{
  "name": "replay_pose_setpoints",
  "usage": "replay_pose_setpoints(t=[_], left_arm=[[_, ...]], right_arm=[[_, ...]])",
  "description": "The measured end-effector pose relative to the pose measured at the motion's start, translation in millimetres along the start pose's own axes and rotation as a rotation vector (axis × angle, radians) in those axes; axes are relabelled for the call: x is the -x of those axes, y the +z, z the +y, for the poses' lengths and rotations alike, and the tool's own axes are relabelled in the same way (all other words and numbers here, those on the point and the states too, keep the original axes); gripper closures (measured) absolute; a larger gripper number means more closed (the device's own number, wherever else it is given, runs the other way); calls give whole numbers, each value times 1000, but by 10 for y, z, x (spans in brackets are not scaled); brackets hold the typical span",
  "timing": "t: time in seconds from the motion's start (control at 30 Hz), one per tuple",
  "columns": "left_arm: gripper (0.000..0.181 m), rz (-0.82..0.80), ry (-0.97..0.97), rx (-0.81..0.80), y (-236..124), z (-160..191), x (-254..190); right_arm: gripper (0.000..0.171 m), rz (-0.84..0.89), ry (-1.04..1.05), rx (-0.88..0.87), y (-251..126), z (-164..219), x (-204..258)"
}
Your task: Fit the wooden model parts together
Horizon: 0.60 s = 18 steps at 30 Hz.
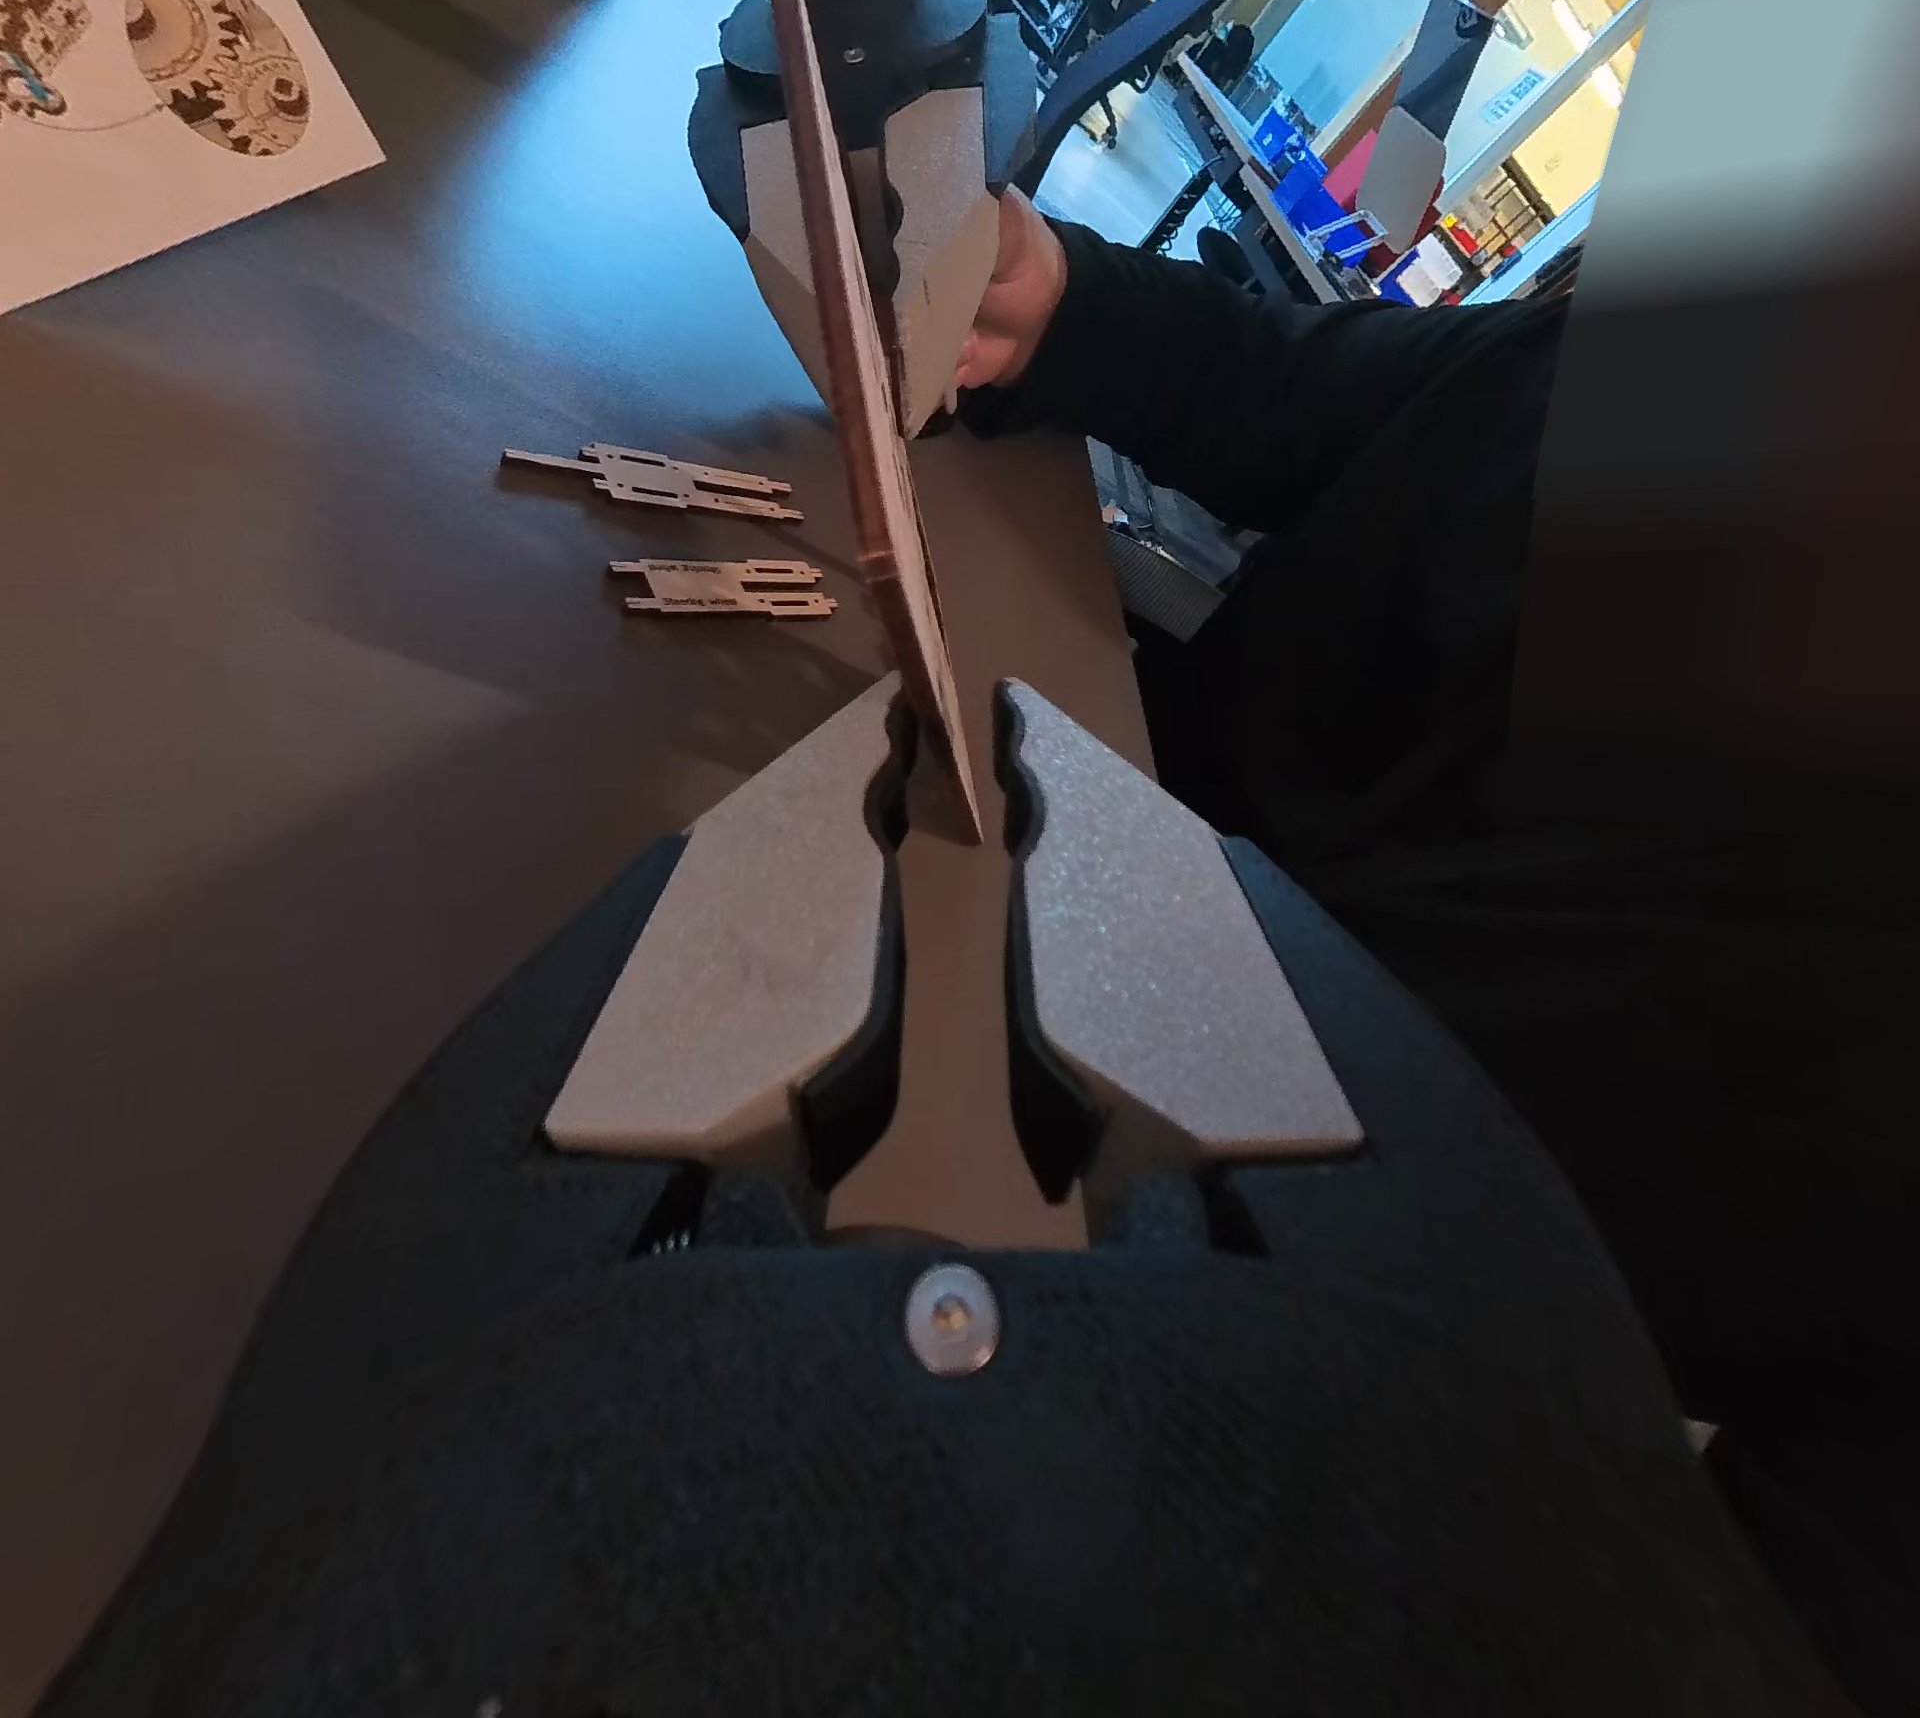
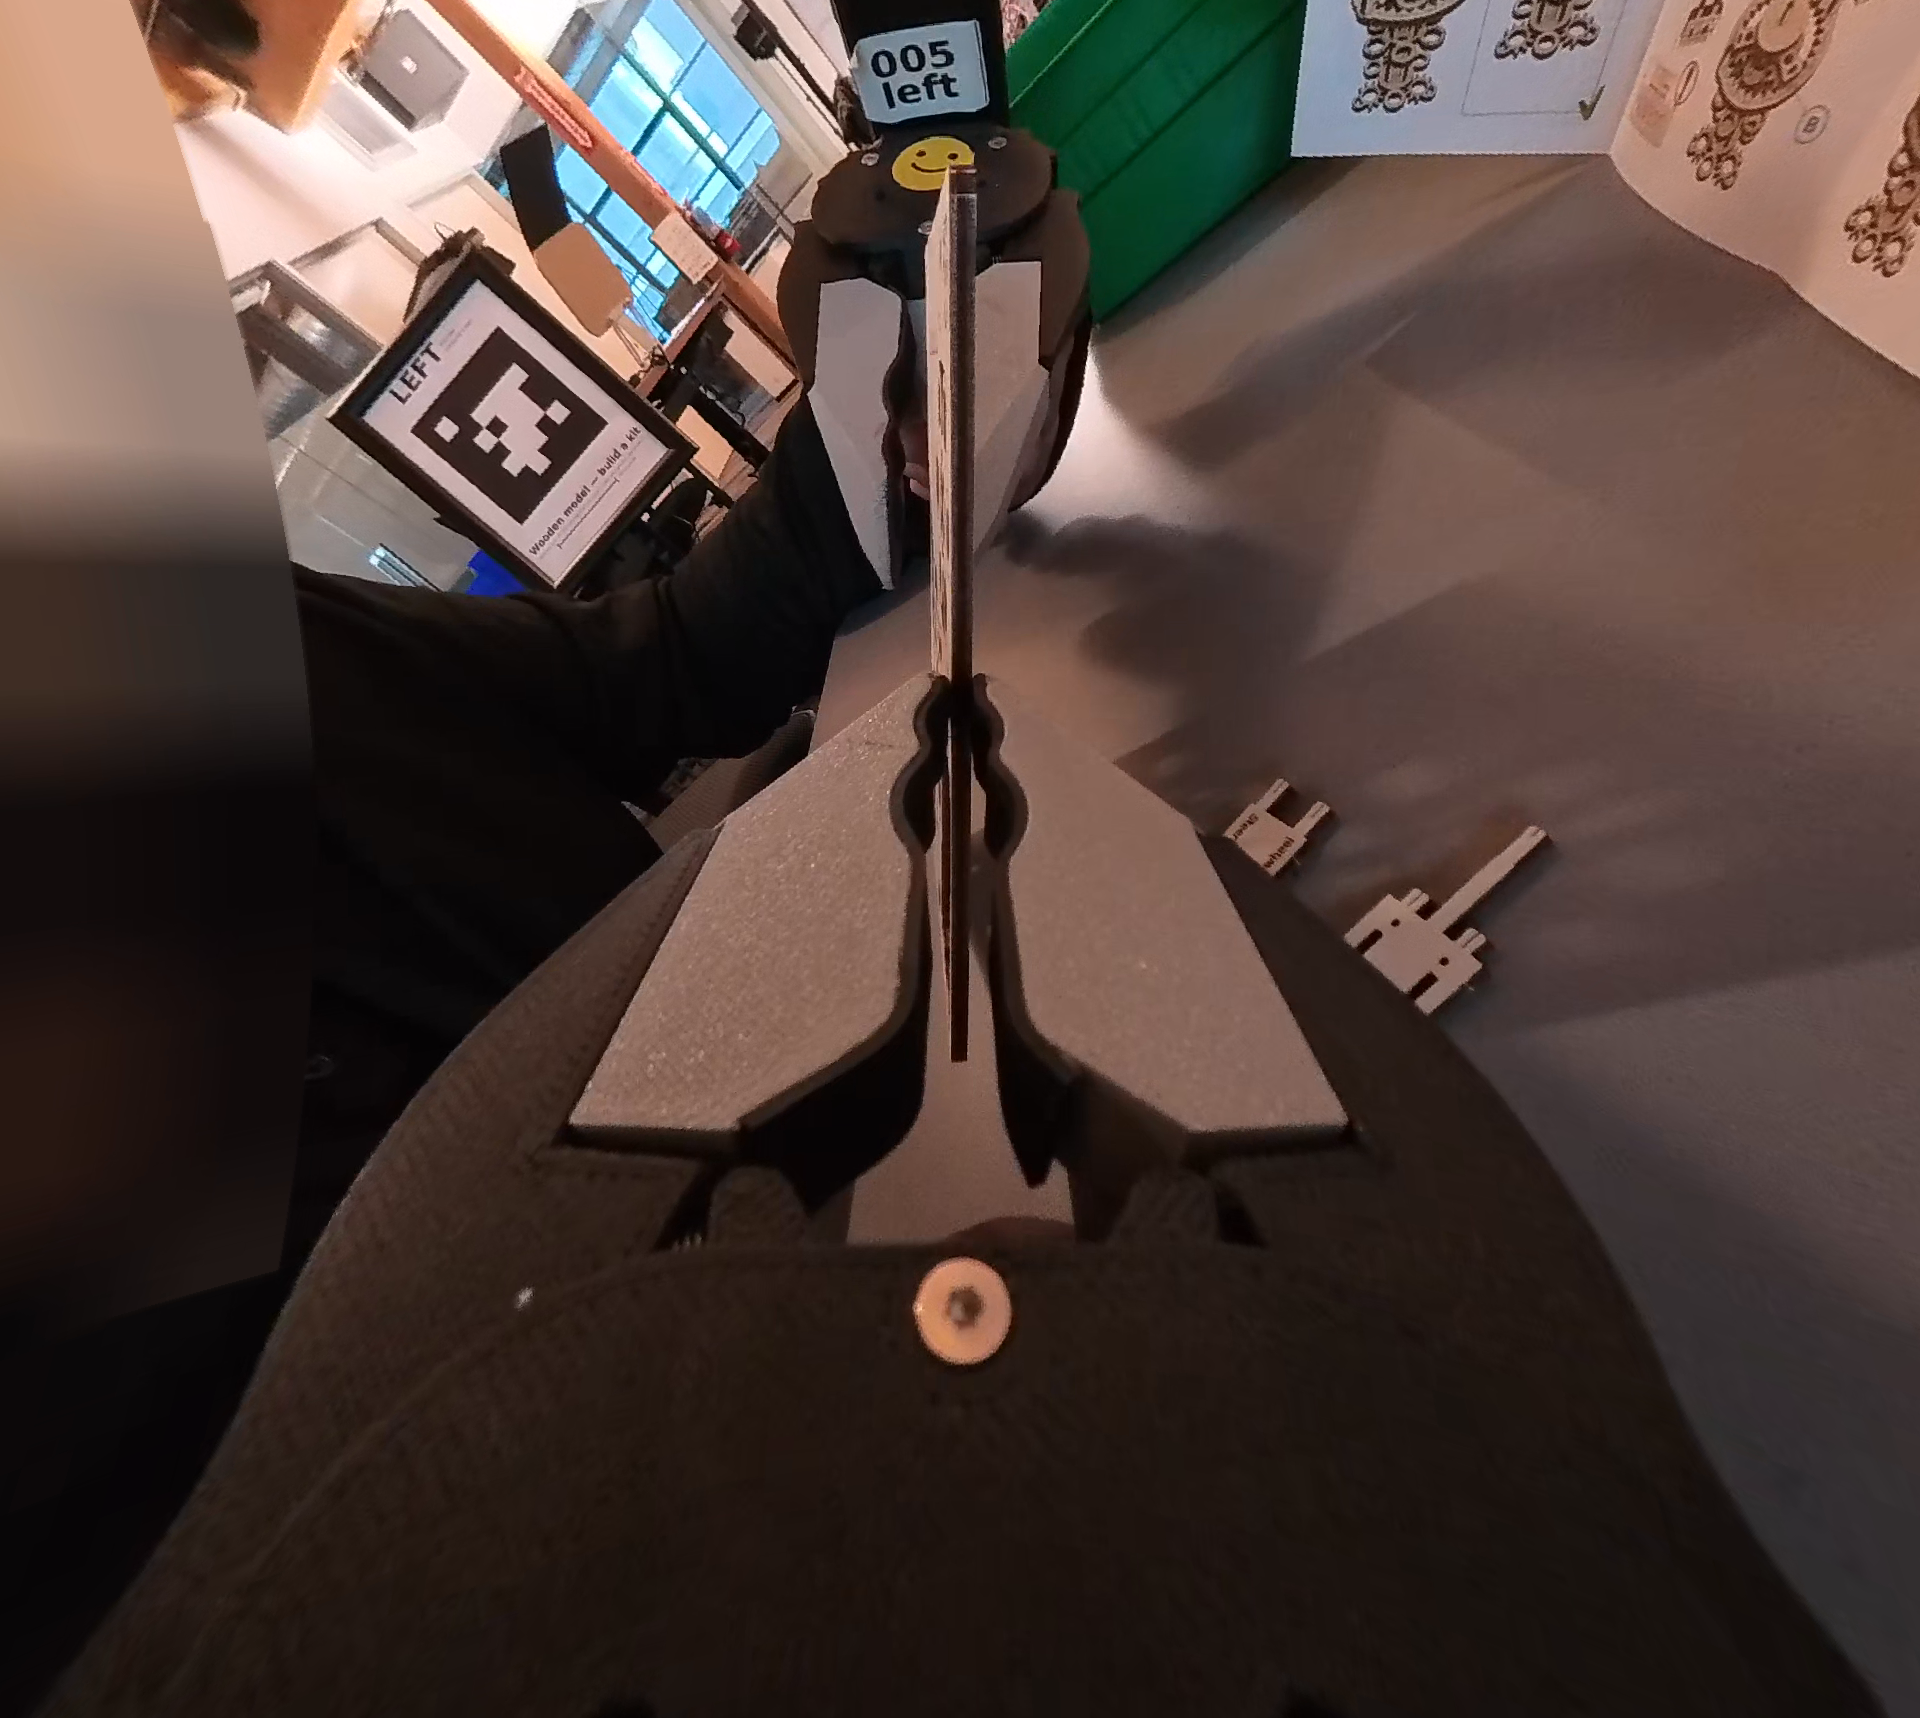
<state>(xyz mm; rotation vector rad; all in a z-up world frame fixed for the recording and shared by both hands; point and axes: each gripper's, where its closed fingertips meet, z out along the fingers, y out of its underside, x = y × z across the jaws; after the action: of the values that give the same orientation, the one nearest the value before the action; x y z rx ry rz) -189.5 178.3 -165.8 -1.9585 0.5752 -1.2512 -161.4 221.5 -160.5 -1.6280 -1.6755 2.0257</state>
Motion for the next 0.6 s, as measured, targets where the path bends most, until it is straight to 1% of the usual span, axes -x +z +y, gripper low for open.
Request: replay_pose_setpoints(t=[0.17, 0.3, 0.33, 0.47, 0.53, 0.6], left_arm=[[172, 6, -11, 3, 47, 15, 11], [173, 9, 0, 45, 138, 79, -4], [176, 7, 8, 52, 145, 88, -10], [177, 3, 15, 46, 130, 77, -12], [174, 17, 22, 43, 117, 72, -37], [165, 38, 19, 46, 105, 77, -73]], right_arm=[[171, -1, 5, -8, -9, -16, -1], [171, -5, 2, -1, 10, -5, 11], [171, -6, 1, 0, 13, -3, 15], [171, -11, 1, 1, 20, 1, 21], [171, -12, 2, 3, 22, 7, 20], [171, -9, 1, 2, 20, 6, 17]])
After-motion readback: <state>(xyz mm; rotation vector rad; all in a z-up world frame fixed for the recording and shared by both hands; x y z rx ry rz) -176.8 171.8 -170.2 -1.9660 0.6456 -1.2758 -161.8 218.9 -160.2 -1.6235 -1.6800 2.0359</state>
